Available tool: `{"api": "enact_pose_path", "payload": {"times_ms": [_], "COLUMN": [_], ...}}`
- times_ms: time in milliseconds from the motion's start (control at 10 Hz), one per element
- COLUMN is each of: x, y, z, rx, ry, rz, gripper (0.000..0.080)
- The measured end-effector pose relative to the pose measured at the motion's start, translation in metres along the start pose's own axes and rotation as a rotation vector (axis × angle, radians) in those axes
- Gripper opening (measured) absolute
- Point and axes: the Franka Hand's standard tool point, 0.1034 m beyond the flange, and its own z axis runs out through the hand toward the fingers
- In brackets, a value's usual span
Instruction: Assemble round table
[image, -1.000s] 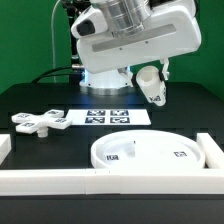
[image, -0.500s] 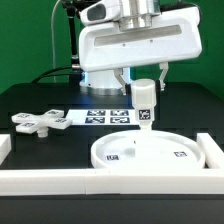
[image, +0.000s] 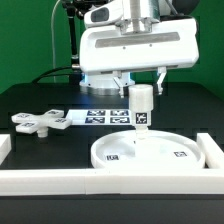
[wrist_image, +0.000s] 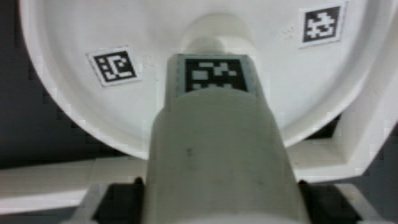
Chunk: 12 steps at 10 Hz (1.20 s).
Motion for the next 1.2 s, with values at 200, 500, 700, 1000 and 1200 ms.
{"api": "enact_pose_path", "payload": {"times_ms": [200,500,700,1000,1200], "x": [0.003,0.001,0.001,0.003,-0.002], "y": [-0.008,-0.015,-0.012,-0.01,-0.009], "z": [0.004,0.008,0.011,0.012,0.019], "rx": [0.008,0.014,0.012,0.009,0.007], "ry": [-0.002,-0.01,-0.012,0.001,-0.007], "rz": [-0.009,-0.019,-0.02,-0.033,-0.058], "gripper": [0.0409,0.0409,0.0409,0.0409,0.0409]}}
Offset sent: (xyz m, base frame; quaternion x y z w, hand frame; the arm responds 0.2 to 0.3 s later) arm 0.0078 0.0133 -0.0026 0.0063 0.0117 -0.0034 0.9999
